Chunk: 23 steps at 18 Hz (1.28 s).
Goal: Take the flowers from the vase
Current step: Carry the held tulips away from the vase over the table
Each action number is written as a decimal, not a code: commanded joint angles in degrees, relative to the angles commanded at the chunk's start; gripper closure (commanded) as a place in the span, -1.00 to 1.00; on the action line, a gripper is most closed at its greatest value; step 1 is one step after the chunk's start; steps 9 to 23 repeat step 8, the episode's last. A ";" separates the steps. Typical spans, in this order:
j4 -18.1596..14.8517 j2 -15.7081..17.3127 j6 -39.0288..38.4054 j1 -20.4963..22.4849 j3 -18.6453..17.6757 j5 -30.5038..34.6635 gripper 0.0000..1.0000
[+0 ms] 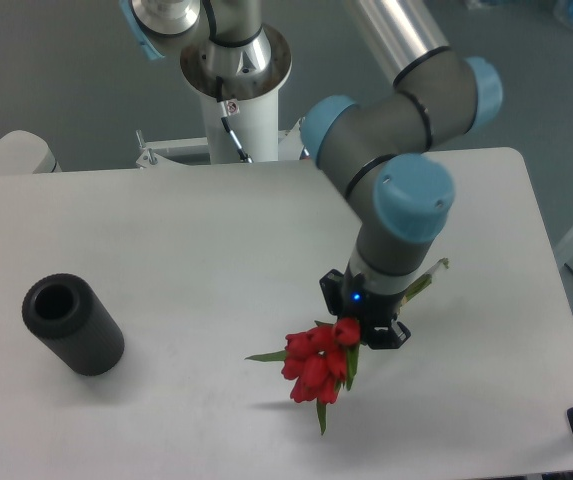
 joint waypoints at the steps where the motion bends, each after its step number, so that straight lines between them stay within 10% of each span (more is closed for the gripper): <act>1: 0.00 0.00 0.09 -0.18 0.00 0.09 0.66; 23: 0.09 -0.62 0.35 -0.27 0.00 0.09 0.66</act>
